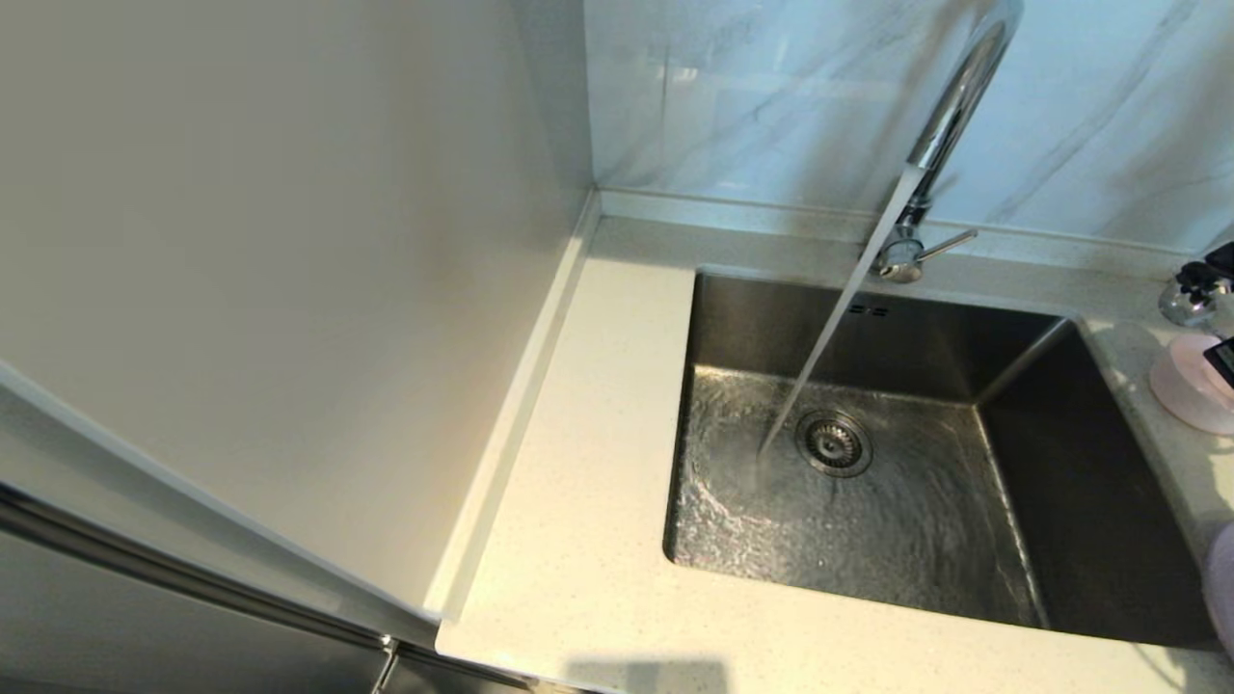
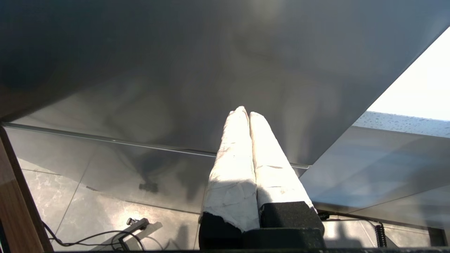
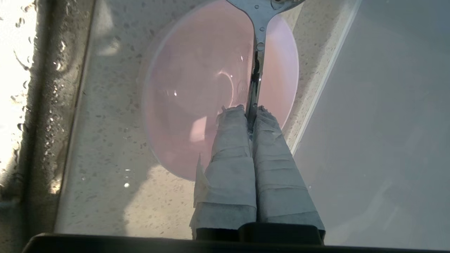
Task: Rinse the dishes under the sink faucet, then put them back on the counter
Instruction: Place the spoon on the bowl
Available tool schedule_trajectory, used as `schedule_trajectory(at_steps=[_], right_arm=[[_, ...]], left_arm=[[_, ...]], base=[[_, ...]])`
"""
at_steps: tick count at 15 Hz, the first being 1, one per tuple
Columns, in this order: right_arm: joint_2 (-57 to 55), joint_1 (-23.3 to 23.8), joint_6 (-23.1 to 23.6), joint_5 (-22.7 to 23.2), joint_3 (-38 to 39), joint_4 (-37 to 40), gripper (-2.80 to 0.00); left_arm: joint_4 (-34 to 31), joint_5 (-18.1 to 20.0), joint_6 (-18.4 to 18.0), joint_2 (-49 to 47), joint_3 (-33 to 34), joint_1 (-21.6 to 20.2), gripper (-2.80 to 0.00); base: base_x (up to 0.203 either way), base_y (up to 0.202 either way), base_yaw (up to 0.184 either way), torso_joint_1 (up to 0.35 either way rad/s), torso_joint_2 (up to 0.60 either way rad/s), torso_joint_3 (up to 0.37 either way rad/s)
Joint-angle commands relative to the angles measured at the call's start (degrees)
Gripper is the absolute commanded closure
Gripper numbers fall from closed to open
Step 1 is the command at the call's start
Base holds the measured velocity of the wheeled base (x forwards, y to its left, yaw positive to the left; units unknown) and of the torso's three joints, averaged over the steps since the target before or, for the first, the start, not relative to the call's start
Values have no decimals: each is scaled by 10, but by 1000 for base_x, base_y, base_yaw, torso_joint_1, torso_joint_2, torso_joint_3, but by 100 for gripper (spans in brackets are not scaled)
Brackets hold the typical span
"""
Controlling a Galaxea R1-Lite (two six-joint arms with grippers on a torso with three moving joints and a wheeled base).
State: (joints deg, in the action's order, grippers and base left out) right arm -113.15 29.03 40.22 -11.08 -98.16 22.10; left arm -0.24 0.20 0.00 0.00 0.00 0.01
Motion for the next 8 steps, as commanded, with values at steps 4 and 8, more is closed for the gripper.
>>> schedule_trajectory(at_steps=[4, 8], right_arm=[[-5, 0, 2, -3, 3, 1, 0], [-11, 0, -4, -17, 4, 0, 0]], left_arm=[[0, 0, 0, 0, 0, 0, 0], [0, 0, 0, 0, 0, 0, 0]], base=[[0, 0, 0, 0, 0, 0], [0, 0, 0, 0, 0, 0]])
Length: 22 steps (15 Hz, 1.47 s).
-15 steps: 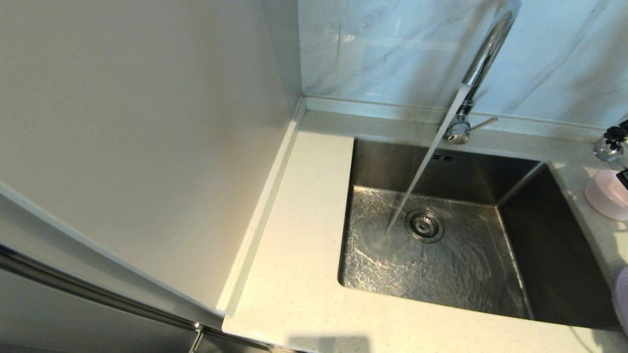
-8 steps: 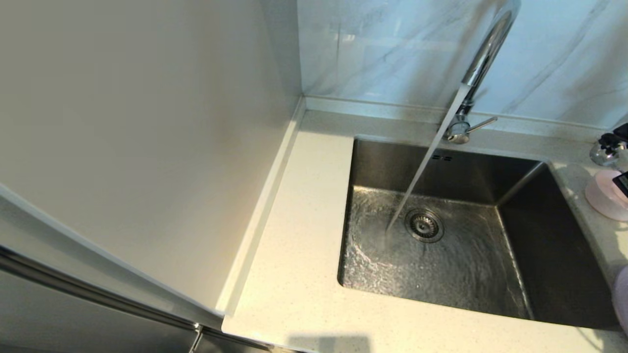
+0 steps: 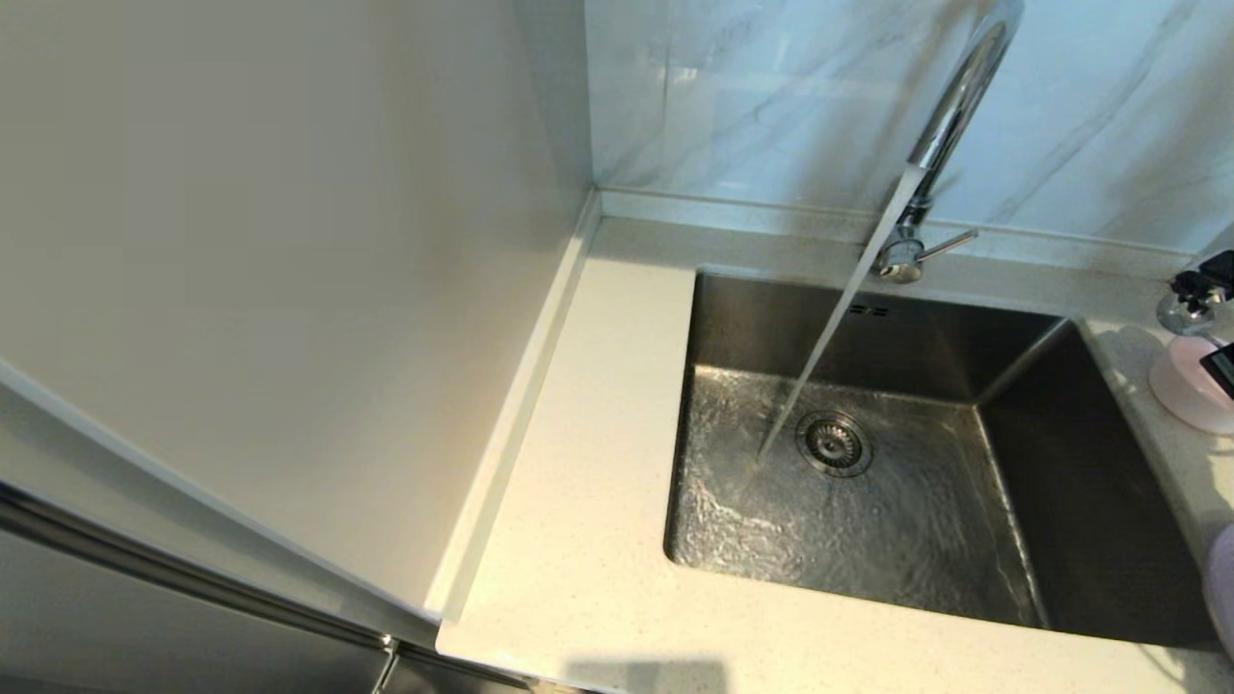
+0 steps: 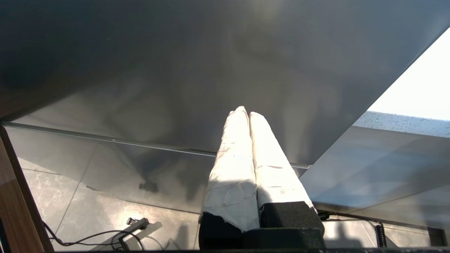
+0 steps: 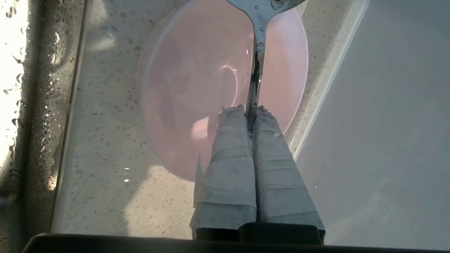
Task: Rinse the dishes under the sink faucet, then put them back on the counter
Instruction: Place the spoon on the bowl
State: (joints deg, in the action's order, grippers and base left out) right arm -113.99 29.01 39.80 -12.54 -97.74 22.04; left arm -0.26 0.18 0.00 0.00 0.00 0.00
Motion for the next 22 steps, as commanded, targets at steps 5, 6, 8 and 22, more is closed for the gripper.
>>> schedule_trajectory(at_steps=[5, 6, 8, 22], right_arm=[[-3, 0, -9, -10, 4, 1, 0], [-3, 0, -9, -12, 4, 1, 0], [-4, 0, -9, -17, 2, 1, 0], [-17, -6, -29, -35, -14, 0, 0]], left_arm=[[0, 0, 0, 0, 0, 0, 0], [0, 0, 0, 0, 0, 0, 0], [0, 0, 0, 0, 0, 0, 0], [0, 1, 0, 0, 0, 0, 0]], base=[[0, 0, 0, 0, 0, 0], [0, 0, 0, 0, 0, 0], [0, 0, 0, 0, 0, 0], [0, 0, 0, 0, 0, 0]])
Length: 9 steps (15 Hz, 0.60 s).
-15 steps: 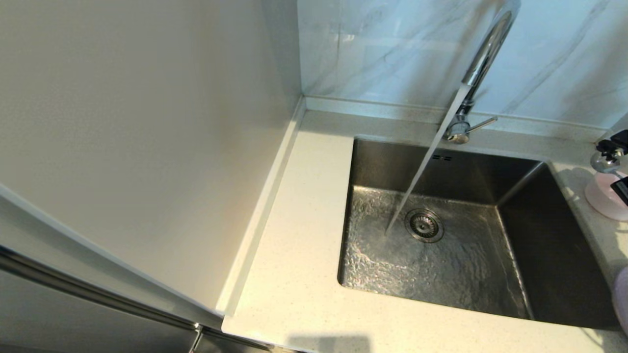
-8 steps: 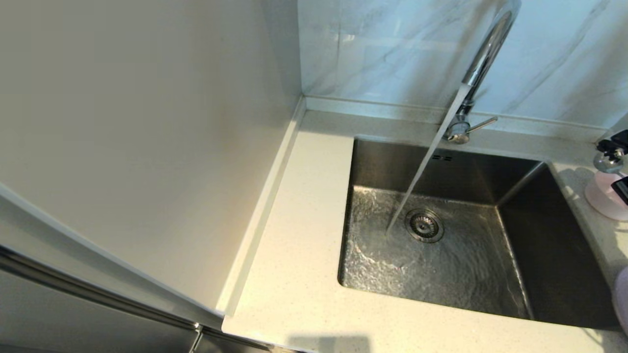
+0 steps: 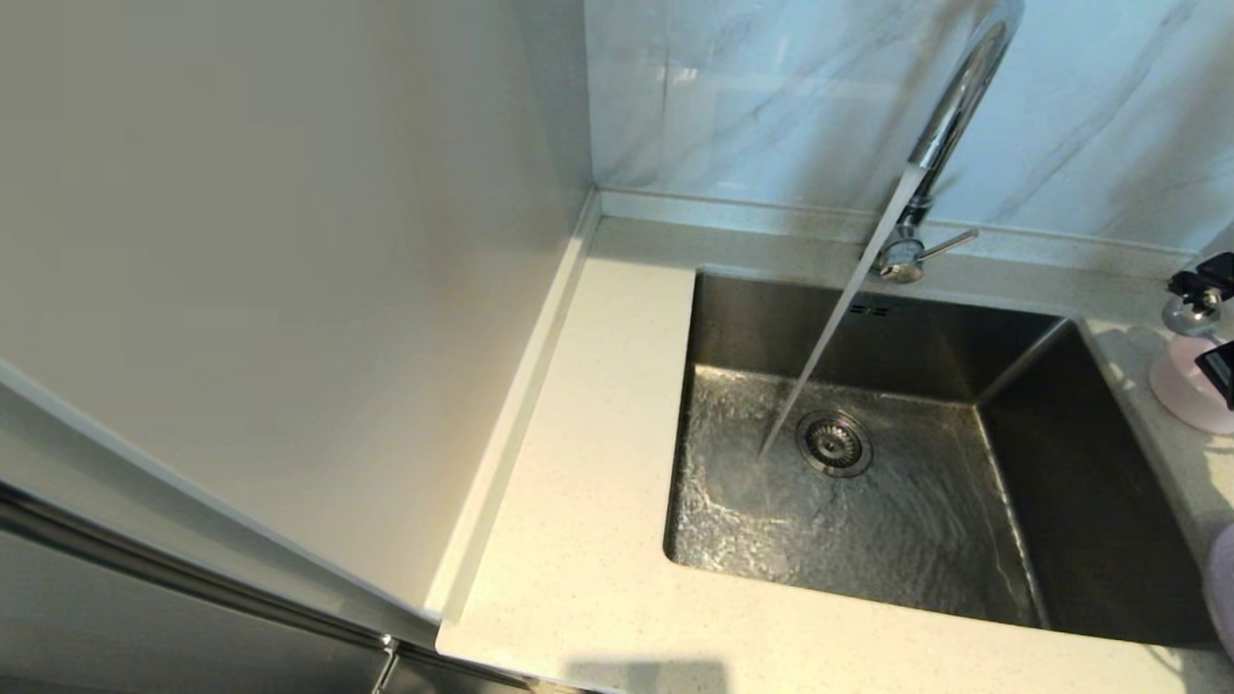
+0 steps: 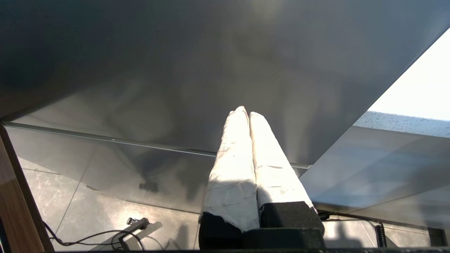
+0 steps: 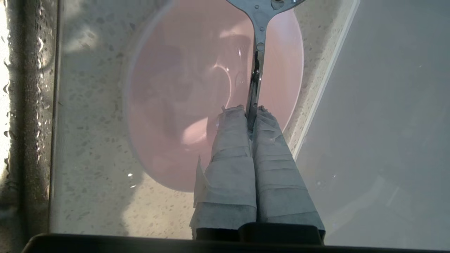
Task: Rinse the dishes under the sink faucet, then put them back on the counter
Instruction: Place the spoon on the bowl
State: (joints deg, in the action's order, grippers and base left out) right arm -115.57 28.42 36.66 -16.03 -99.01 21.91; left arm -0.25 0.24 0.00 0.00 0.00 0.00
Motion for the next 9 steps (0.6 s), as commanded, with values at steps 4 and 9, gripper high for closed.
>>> schedule_trajectory(at_steps=[4, 9], right_arm=[[-1, 0, 3, -1, -1, 2, 0], [-1, 1, 3, -1, 1, 2, 0]], left_arm=[[0, 0, 0, 0, 0, 0, 0], [0, -1, 0, 0, 0, 0, 0]], base=[[0, 0, 0, 0, 0, 0], [0, 0, 0, 0, 0, 0]])
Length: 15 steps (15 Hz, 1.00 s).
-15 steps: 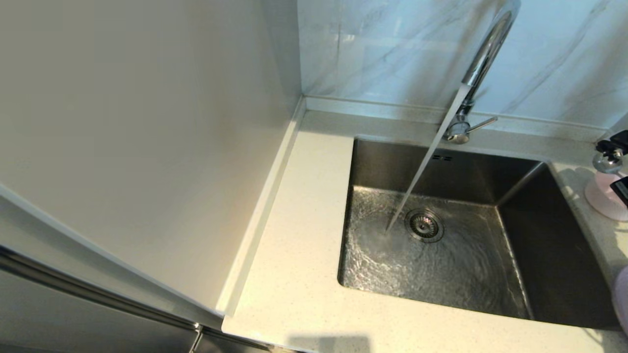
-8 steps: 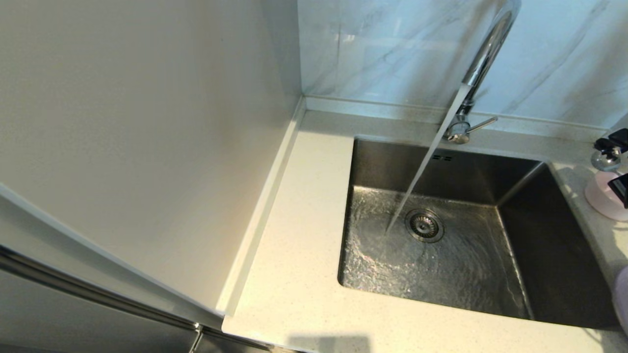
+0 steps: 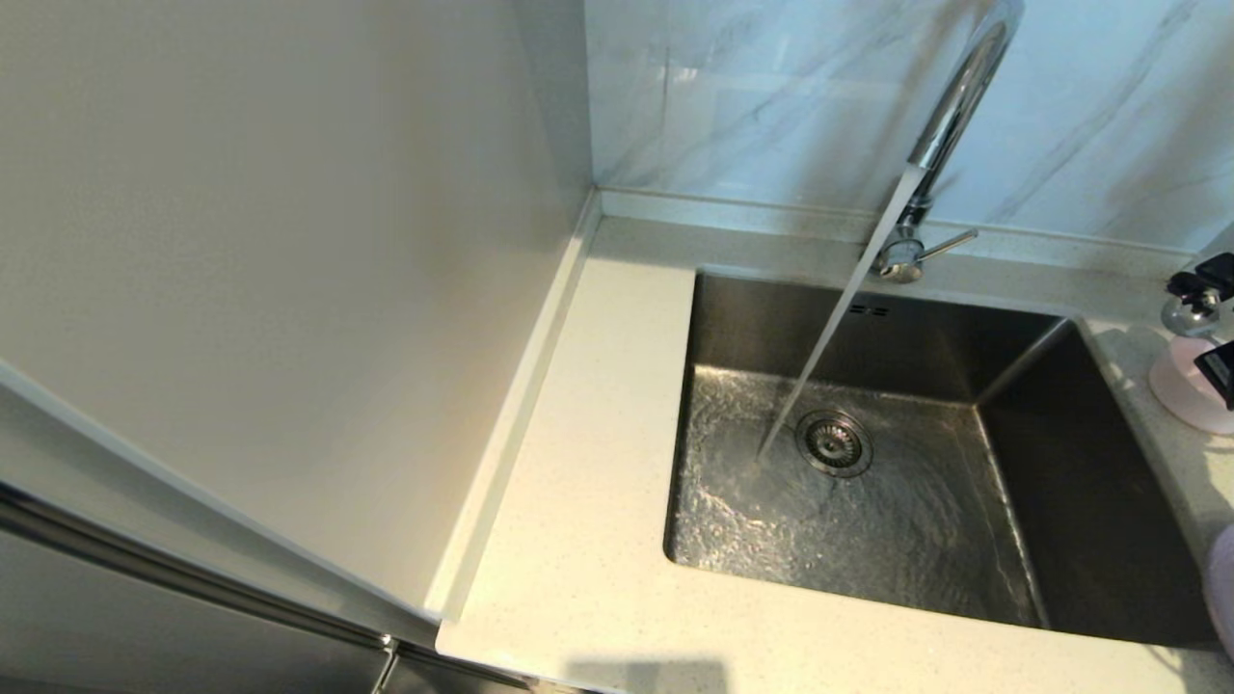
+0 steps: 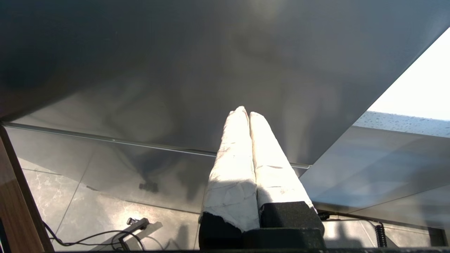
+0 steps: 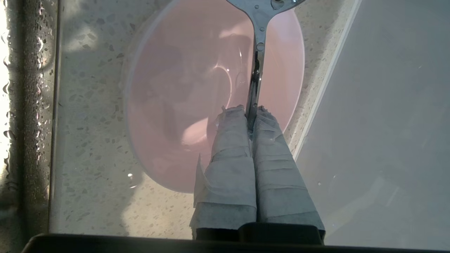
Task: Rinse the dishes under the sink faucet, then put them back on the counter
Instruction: Place the spoon on the bowl
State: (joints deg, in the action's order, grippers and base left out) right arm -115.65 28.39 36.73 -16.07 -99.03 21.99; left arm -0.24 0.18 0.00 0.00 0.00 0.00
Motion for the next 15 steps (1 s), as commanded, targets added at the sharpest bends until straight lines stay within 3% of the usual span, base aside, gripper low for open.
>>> schedule_trajectory(at_steps=[1, 15], right_arm=[[-1, 1, 3, -2, 2, 2, 0], [-9, 1, 2, -5, -7, 2, 0]], left_arm=[[0, 1, 0, 0, 0, 0, 0], [0, 0, 0, 0, 0, 0, 0]], base=[[0, 0, 0, 0, 0, 0], [0, 0, 0, 0, 0, 0]])
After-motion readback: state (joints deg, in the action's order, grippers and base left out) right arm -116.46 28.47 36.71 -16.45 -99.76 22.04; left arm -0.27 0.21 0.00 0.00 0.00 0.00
